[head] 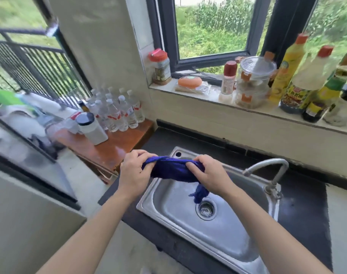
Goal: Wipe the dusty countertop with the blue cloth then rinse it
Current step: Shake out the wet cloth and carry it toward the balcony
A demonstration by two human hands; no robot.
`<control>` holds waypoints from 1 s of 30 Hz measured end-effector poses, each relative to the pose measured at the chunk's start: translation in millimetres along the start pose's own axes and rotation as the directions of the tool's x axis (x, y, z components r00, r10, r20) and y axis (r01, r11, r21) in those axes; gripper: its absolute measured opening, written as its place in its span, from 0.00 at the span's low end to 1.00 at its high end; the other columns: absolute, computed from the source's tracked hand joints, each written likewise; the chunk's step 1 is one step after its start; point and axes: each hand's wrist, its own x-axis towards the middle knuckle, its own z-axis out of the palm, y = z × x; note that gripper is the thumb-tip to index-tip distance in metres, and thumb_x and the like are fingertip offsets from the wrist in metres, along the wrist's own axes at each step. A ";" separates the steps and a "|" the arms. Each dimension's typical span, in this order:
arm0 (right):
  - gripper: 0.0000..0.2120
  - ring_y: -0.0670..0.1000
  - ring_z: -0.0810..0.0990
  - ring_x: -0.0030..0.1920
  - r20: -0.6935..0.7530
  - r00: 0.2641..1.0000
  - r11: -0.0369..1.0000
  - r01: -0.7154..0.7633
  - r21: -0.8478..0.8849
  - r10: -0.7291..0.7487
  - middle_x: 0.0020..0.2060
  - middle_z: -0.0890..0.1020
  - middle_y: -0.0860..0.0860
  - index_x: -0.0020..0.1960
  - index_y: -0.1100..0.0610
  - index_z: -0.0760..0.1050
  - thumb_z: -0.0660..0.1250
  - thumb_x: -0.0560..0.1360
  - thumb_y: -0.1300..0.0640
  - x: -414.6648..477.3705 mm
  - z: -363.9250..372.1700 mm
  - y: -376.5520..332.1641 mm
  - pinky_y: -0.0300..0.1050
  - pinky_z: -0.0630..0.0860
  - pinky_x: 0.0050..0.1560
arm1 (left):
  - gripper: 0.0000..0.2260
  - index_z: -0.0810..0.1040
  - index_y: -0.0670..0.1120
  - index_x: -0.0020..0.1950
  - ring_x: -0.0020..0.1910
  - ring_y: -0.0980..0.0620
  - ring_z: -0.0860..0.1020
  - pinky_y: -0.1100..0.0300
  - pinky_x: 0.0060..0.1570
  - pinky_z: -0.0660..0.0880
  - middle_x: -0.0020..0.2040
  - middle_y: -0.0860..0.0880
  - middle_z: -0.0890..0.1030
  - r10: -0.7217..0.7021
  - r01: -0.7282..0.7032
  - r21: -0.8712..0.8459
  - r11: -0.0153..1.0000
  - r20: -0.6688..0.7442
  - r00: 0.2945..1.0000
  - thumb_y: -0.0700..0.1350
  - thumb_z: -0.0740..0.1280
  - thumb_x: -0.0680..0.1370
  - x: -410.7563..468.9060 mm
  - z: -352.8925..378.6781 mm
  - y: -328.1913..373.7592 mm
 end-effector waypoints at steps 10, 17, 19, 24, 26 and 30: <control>0.11 0.44 0.81 0.46 0.300 0.923 0.886 0.084 0.456 -0.242 0.45 0.84 0.45 0.50 0.46 0.81 0.67 0.75 0.60 48.4 69.0 -184.3 0.42 0.75 0.54 | 0.04 0.83 0.55 0.44 0.56 0.47 0.73 0.48 0.59 0.70 0.50 0.52 0.79 -0.316 0.323 -0.003 0.946 -0.228 0.921 0.48 0.68 0.73 -76.7 -141.9 -92.0; 0.16 0.50 0.81 0.47 0.449 0.713 0.769 0.199 0.607 -0.539 0.46 0.81 0.50 0.60 0.51 0.76 0.70 0.77 0.65 39.1 201.8 -382.9 0.52 0.80 0.53 | 0.26 0.70 0.71 0.59 0.68 0.56 0.62 0.52 0.70 0.59 0.64 0.58 0.70 -0.436 0.428 -0.087 0.900 -0.230 0.870 0.72 0.63 0.61 -158.0 -283.1 -184.3; 0.17 0.47 0.81 0.45 0.481 0.662 0.767 0.232 0.598 -0.575 0.44 0.81 0.49 0.60 0.51 0.76 0.70 0.76 0.67 30.8 241.6 -438.0 0.45 0.80 0.50 | 0.25 0.71 0.74 0.58 0.69 0.57 0.64 0.54 0.70 0.60 0.64 0.59 0.70 -0.443 0.412 -0.165 0.896 -0.271 0.855 0.73 0.66 0.61 -173.5 -327.4 -212.8; 0.19 0.52 0.82 0.48 0.515 0.565 0.755 0.359 0.549 -0.644 0.47 0.83 0.57 0.60 0.49 0.76 0.72 0.73 0.65 23.4 318.8 -549.0 0.52 0.79 0.55 | 0.07 0.82 0.61 0.47 0.55 0.63 0.77 0.67 0.58 0.69 0.52 0.56 0.82 -0.400 0.299 -0.317 0.900 -0.332 0.854 0.52 0.77 0.72 -201.8 -434.6 -278.3; 0.18 0.53 0.82 0.48 0.544 0.554 0.761 0.304 0.573 -0.631 0.48 0.83 0.56 0.61 0.52 0.76 0.71 0.73 0.62 29.8 340.2 -580.1 0.51 0.79 0.53 | 0.09 0.82 0.60 0.45 0.48 0.66 0.79 0.73 0.49 0.70 0.46 0.59 0.83 -0.429 0.291 -0.383 0.877 -0.348 0.834 0.45 0.73 0.76 -208.9 -471.8 -297.0; 0.12 0.53 0.84 0.49 0.600 0.526 0.798 0.393 0.457 -0.603 0.48 0.85 0.50 0.62 0.52 0.77 0.65 0.80 0.57 45.7 383.0 -625.1 0.53 0.80 0.55 | 0.10 0.85 0.54 0.52 0.51 0.59 0.82 0.66 0.53 0.75 0.51 0.55 0.85 -0.433 0.261 -0.397 0.880 -0.446 0.783 0.41 0.67 0.80 -213.4 -535.9 -341.1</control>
